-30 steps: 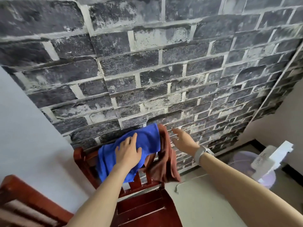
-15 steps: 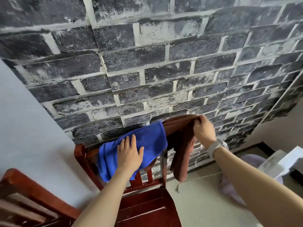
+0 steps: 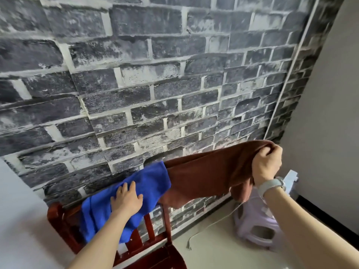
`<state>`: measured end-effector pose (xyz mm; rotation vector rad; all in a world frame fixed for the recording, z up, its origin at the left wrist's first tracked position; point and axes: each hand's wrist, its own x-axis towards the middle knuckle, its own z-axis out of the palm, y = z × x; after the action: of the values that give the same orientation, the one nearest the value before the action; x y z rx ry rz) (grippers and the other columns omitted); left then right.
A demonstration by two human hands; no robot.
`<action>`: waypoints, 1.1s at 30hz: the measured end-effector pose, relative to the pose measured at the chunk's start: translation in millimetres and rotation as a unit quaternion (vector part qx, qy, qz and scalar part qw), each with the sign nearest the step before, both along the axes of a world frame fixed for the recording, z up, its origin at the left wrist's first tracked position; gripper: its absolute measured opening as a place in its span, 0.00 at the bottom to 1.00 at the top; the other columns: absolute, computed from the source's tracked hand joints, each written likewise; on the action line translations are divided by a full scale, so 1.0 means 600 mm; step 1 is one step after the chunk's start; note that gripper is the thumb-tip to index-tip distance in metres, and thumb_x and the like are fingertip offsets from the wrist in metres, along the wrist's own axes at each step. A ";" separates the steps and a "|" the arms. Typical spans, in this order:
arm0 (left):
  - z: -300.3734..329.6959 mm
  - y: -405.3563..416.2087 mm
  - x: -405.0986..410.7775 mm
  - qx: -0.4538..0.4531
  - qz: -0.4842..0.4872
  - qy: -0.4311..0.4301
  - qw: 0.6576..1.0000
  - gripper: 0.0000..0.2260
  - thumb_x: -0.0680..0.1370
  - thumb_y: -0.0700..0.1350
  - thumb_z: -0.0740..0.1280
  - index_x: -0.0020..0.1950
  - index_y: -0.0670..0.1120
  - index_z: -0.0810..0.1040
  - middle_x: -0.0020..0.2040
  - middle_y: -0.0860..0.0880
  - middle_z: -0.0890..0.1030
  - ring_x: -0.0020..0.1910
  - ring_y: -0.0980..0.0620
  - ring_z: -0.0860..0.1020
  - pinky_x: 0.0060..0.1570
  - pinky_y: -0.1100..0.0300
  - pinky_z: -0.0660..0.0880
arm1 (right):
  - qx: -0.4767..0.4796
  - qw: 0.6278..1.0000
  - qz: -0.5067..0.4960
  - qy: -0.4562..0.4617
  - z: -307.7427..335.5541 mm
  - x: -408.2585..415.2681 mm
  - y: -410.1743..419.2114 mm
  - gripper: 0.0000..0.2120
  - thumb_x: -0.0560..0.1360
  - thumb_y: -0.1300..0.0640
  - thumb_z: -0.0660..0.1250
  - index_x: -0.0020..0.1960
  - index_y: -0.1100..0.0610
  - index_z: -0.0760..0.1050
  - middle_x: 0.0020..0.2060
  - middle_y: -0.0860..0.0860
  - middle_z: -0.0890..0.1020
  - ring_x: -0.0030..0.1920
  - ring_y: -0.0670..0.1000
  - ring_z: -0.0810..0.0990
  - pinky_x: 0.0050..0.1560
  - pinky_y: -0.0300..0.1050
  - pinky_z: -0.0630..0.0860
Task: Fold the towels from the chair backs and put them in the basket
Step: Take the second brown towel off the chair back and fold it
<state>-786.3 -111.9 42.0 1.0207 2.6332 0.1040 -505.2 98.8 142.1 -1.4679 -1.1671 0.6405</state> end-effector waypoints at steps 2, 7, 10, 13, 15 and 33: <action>0.000 -0.002 -0.001 -0.011 -0.003 -0.014 1.000 0.28 0.80 0.54 0.53 0.76 0.50 0.44 0.77 0.46 0.45 0.75 0.44 0.47 0.71 0.42 0.54 | 0.003 0.999 0.041 -0.020 -0.017 0.011 -0.007 0.11 0.76 0.60 0.54 0.55 0.61 0.70 0.52 0.63 0.78 0.52 0.62 0.75 0.50 0.47 0.67; 0.003 -0.002 -0.006 -0.010 -0.015 0.005 1.000 0.28 0.80 0.54 0.54 0.76 0.49 0.46 0.77 0.46 0.48 0.75 0.43 0.50 0.70 0.43 0.56 | -0.111 0.913 0.341 -0.197 -0.106 -0.017 -0.032 0.18 0.69 0.68 0.58 0.56 0.58 0.76 0.51 0.58 0.81 0.53 0.57 0.78 0.52 0.43 0.71; -0.007 -0.010 -0.003 -0.001 -0.017 0.018 1.000 0.28 0.79 0.54 0.55 0.76 0.50 0.46 0.77 0.46 0.48 0.75 0.44 0.50 0.71 0.44 0.55 | -0.169 0.860 0.421 -0.234 -0.146 -0.064 -0.053 0.22 0.70 0.68 0.58 0.62 0.59 0.74 0.57 0.59 0.79 0.58 0.57 0.77 0.54 0.41 0.70; -0.016 -0.014 -0.006 0.025 -0.017 0.028 0.999 0.28 0.79 0.54 0.56 0.76 0.51 0.48 0.77 0.46 0.49 0.75 0.45 0.50 0.72 0.46 0.54 | -0.184 0.835 0.462 -0.236 -0.161 -0.140 -0.067 0.26 0.71 0.63 0.58 0.68 0.56 0.67 0.55 0.58 0.79 0.53 0.56 0.77 0.49 0.40 0.70; -0.021 -0.014 -0.010 0.042 -0.016 0.038 0.998 0.27 0.79 0.54 0.56 0.76 0.51 0.50 0.77 0.46 0.51 0.75 0.45 0.51 0.72 0.46 0.55 | -0.199 0.823 0.486 -0.217 -0.163 -0.201 -0.074 0.28 0.69 0.55 0.57 0.70 0.52 0.64 0.48 0.57 0.79 0.44 0.53 0.76 0.43 0.40 0.69; -0.023 -0.011 -0.008 0.031 0.003 0.115 0.993 0.25 0.80 0.55 0.53 0.75 0.49 0.53 0.75 0.46 0.59 0.73 0.46 0.57 0.64 0.50 0.64 | -0.042 0.934 0.326 -0.143 -0.091 -0.185 0.047 0.11 0.77 0.62 0.59 0.54 0.67 0.75 0.51 0.65 0.80 0.54 0.60 0.77 0.53 0.47 0.70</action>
<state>-791.2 -118.4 28.4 1.1051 2.8565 0.0743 -616.3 126.9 87.3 -1.2556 -1.9091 0.9517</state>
